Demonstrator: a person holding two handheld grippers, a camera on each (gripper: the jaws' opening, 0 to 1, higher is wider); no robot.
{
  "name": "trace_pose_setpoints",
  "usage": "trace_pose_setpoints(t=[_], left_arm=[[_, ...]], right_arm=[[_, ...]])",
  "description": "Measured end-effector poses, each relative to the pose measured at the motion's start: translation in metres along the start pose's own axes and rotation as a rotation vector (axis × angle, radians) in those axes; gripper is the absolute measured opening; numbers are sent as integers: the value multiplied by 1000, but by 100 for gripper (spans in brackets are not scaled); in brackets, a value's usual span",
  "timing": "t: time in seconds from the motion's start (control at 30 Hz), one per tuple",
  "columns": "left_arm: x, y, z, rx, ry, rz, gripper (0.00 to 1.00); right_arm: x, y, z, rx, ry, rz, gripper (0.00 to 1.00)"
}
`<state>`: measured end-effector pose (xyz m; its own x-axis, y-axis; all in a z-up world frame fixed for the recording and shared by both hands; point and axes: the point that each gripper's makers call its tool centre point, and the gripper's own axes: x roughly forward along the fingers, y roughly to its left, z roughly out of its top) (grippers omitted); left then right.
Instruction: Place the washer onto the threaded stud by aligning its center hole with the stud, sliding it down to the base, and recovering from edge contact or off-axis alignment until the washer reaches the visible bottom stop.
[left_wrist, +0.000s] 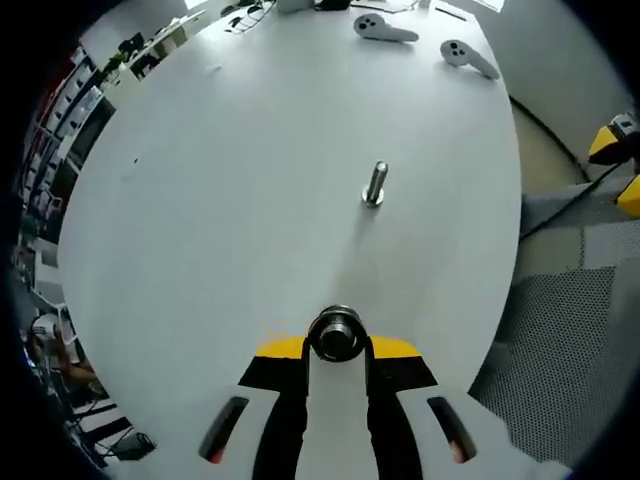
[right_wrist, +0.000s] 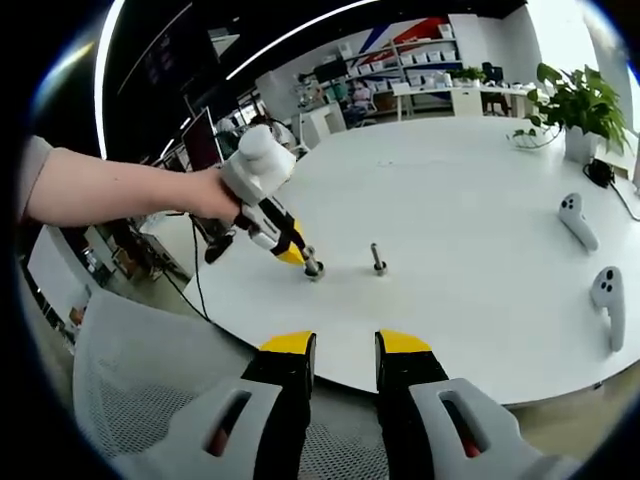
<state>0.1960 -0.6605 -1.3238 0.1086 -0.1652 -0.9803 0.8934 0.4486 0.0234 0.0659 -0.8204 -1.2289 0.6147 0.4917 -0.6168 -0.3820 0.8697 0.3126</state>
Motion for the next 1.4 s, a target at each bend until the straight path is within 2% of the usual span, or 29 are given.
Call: trace_pose_setpoints(t=[0.17, 0.37, 0.67, 0.8, 0.97, 1.17, 1.3, 1.4], left_arm=[[13, -1, -4, 20, 24, 3, 19], [27, -1, -9, 9, 24, 5, 19], [28, 0, -12, -4, -6, 3, 20], [28, 1, -14, -59, -25, 0, 21], [20, -1, -16, -72, -46, 16, 26], [-1, -1, -26, -176, -124, 41, 29], [-17, -6, -32, -262, -208, 42, 31], [-31, -10, -43, -314, -258, 53, 30]], right_arm=[[0, 0, 0, 1, 2, -3, 26], [0, -1, -1, 2, 3, -4, 26], [0, -1, 0, 3, -1, -3, 26], [0, -1, 0, -2, 2, 0, 25], [0, 0, 0, -6, 2, 4, 25], [1, 2, -2, -15, 12, 11, 25], [0, 2, -1, -15, 8, 12, 25], [0, 2, 1, -20, -5, 12, 25]])
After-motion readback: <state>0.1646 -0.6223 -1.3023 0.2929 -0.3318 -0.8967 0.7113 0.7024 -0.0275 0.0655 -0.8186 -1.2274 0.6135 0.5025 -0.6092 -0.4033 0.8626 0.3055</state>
